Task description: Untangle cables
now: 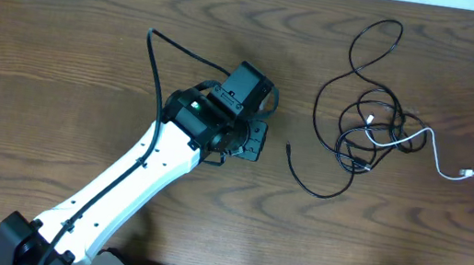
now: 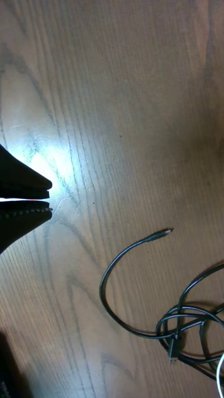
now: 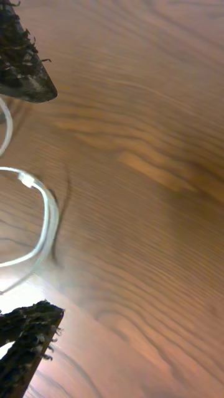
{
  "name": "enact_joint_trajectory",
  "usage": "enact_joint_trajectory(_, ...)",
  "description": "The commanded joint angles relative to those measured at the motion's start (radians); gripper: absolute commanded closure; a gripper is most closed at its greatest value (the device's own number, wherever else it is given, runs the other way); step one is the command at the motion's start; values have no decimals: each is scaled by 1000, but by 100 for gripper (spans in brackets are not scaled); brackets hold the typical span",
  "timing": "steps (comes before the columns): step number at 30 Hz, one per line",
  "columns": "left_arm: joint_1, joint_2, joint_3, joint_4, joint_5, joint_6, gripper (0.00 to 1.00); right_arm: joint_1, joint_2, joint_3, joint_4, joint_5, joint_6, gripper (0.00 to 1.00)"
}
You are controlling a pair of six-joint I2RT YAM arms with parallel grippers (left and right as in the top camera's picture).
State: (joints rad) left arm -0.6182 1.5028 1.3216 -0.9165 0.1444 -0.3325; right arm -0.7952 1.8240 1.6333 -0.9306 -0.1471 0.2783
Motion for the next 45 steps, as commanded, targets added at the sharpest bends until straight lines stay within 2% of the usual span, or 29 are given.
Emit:
enact_joint_trajectory(1, 0, 6, 5, -3, -6, 17, 91, 74, 0, 8, -51, -92, -77, 1)
enact_joint_trajectory(6, 0, 6, 5, -4, -6, 17, 83, 224, 2, 6, -143, -235, -235, 1)
enact_joint_trajectory(7, 0, 6, 5, -4, -6, 17, 79, 258, 2, 6, -149, -255, -243, 1)
enact_joint_trajectory(10, 0, 6, 5, -3, -6, 17, 77, 348, 2, 6, -121, -312, -242, 1)
enact_joint_trajectory(12, 0, 6, 5, -3, -7, 17, 75, 402, 2, -1, -121, -332, -235, 5)
enact_joint_trajectory(16, 0, 6, 5, -3, -6, 17, 72, 495, 2, -40, -125, -272, -93, 20)
enact_joint_trajectory(20, 0, 6, 4, -3, -6, 17, 71, 566, 2, -103, -95, -153, 54, 20)
enact_joint_trajectory(24, 0, 6, 4, -3, -6, 17, 68, 629, 2, -190, -3, -127, 104, 21)
enact_joint_trajectory(30, 0, 6, 4, -4, -6, 17, 68, 693, 2, -284, 87, 154, 292, 21)
enact_joint_trajectory(36, 0, 6, -5, -2, -6, 17, 67, 703, 3, -348, 200, 176, 343, 25)
enact_joint_trajectory(41, 0, 6, -15, -2, -6, 17, 67, 699, 3, -399, 294, 174, 397, 40)
enact_joint_trajectory(45, 0, 6, -17, -2, -6, 17, 67, 697, 3, -403, 303, 175, 409, 62)
